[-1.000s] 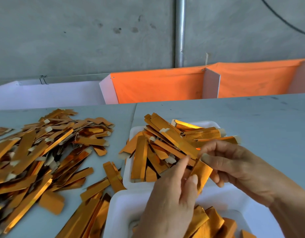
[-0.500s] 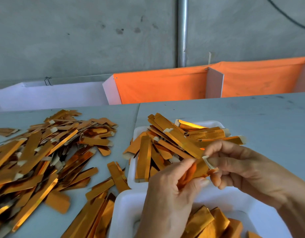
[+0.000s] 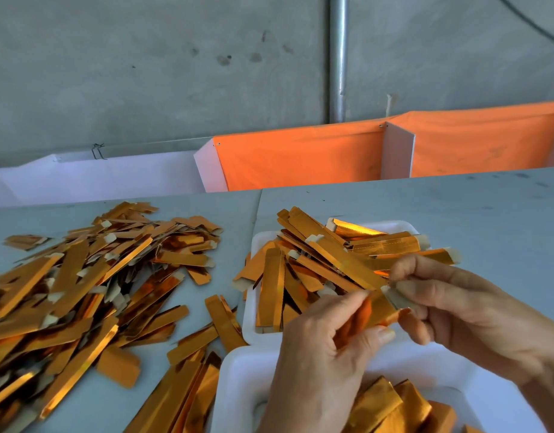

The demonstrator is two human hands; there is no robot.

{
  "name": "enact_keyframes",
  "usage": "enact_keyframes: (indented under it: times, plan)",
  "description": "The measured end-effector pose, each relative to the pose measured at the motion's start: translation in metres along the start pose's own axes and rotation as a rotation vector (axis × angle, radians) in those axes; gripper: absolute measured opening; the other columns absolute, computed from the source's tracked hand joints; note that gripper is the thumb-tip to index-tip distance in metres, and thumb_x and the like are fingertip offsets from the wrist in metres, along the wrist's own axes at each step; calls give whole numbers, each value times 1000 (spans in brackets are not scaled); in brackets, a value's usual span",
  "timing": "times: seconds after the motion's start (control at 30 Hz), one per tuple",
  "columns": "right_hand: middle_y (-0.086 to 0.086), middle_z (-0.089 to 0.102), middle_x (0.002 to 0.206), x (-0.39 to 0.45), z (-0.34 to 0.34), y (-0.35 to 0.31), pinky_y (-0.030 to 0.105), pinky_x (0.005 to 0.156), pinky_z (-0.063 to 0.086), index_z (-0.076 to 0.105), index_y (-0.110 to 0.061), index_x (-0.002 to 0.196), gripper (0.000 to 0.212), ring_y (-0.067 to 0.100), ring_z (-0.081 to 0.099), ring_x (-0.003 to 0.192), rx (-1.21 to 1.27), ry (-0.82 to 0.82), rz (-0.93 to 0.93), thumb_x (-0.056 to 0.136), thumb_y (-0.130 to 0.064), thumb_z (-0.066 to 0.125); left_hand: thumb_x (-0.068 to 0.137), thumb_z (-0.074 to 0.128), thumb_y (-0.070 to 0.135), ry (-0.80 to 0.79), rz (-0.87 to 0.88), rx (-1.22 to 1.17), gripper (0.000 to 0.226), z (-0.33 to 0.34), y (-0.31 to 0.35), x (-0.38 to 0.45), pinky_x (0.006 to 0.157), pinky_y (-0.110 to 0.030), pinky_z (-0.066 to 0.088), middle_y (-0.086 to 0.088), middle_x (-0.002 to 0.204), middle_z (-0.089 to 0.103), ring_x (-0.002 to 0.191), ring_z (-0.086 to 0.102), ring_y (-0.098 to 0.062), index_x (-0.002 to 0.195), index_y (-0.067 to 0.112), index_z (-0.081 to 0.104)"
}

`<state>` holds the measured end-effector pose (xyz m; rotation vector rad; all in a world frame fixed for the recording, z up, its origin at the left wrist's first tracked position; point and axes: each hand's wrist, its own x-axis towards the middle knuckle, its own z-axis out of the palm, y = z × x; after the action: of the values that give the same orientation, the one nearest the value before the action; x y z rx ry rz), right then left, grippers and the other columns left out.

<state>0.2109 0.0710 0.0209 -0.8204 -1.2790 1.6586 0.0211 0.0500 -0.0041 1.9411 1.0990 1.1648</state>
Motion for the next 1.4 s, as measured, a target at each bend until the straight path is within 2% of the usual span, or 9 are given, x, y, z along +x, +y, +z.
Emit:
enact_keyframes:
  times: [0.13,0.37,0.47,0.63,0.77,0.9,1.0,1.13,1.4]
  plan:
    - [13,58,70,-1,-1,-1,26,52,53,67,-10,87,46,20,60,57,45,-48,-1,56,-35,90,75,61,50,-9,-16,7,26,-1,1,0,75,-7,43,24,94,59,96,55,5,92,70,54]
    - [13,59,75,-3,-4,-4,26,59,52,65,-10,87,34,22,60,61,-151,-52,-47,63,-26,83,71,58,59,-26,-56,25,47,-1,-3,-1,75,-11,47,25,94,60,96,56,2,116,46,59]
    - [12,60,80,-5,-4,-6,29,63,53,64,-15,92,22,24,61,66,-142,-107,-46,72,-13,74,74,58,56,-36,-50,3,39,-2,-1,0,74,-12,46,22,93,61,95,56,-1,112,51,58]
    - [6,64,84,-6,-2,-6,29,65,53,63,-20,93,26,26,64,70,-258,-79,-59,73,-4,67,73,60,55,-42,-66,-28,35,-3,0,0,78,-13,48,22,95,63,98,57,0,108,57,58]
    - [6,64,81,-4,1,-6,29,66,54,63,-18,95,22,26,67,71,-317,-41,-62,74,-11,64,66,52,68,-55,-47,-14,42,-2,-1,0,79,-18,49,23,97,62,99,57,-1,107,58,56]
    - [12,63,78,-4,1,-6,31,65,55,63,-11,90,15,28,67,72,-255,-42,-56,78,-20,64,69,53,66,-80,-20,-15,42,-4,-1,0,74,-13,47,22,96,61,97,56,-1,110,56,55]
    - [16,64,72,-2,0,-2,29,61,55,64,-11,82,13,25,66,65,-179,-23,-50,83,-22,57,71,55,65,-112,-10,-41,34,-5,0,0,74,-12,47,22,97,61,97,58,0,105,65,54]
    - [15,62,69,0,-4,1,27,57,53,66,-9,81,32,22,63,58,-116,-61,3,73,-38,79,70,56,64,-126,6,-37,29,-6,-1,0,73,-10,47,25,98,60,95,57,2,98,74,50]
    - [11,60,68,0,-8,0,23,54,52,64,-5,86,33,19,60,55,18,-157,70,73,-30,81,69,58,62,-161,2,-60,39,-8,1,0,71,-15,48,18,92,61,90,58,-4,108,62,55]
